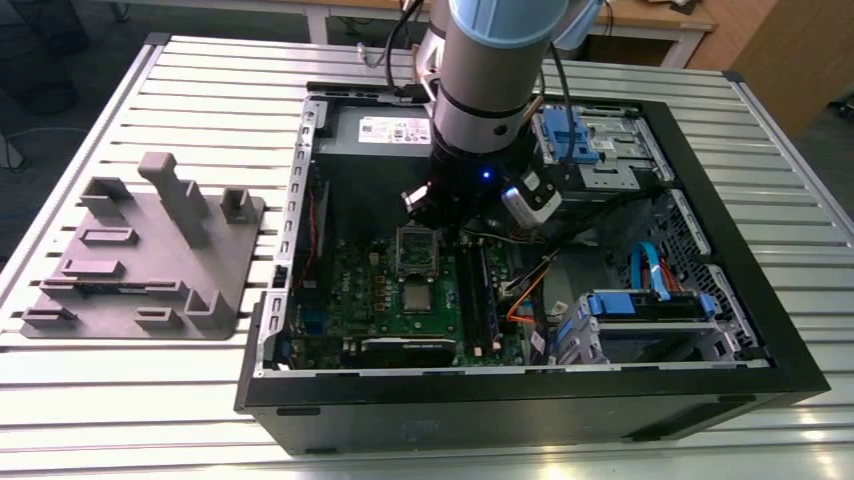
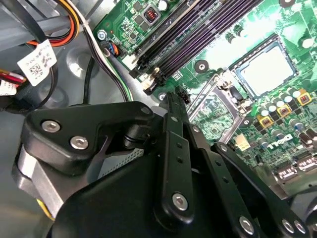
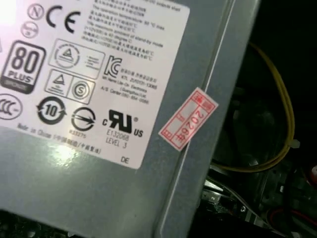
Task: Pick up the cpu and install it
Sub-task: 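Close the cpu cover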
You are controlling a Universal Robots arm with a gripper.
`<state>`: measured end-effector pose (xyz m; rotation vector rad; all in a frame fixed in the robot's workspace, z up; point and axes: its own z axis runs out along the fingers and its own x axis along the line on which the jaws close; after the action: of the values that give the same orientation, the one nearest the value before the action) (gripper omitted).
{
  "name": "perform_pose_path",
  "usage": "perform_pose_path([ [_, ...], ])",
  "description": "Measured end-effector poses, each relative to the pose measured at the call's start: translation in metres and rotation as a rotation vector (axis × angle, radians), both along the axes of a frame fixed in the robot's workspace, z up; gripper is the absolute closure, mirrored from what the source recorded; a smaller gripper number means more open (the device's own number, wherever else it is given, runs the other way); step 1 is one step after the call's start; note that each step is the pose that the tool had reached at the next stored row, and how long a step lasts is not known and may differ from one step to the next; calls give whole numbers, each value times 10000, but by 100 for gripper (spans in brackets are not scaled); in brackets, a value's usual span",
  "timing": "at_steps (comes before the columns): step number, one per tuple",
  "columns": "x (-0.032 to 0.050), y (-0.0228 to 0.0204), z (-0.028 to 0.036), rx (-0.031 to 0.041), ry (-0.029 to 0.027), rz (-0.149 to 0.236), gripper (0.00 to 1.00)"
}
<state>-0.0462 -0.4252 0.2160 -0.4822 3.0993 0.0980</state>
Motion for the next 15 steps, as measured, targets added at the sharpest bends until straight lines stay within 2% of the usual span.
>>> perform_pose_path([
  [10, -2, -65, 58, 24, -11, 113, 89],
  [15, -1, -70, 61, 26, -13, 125, 89],
])
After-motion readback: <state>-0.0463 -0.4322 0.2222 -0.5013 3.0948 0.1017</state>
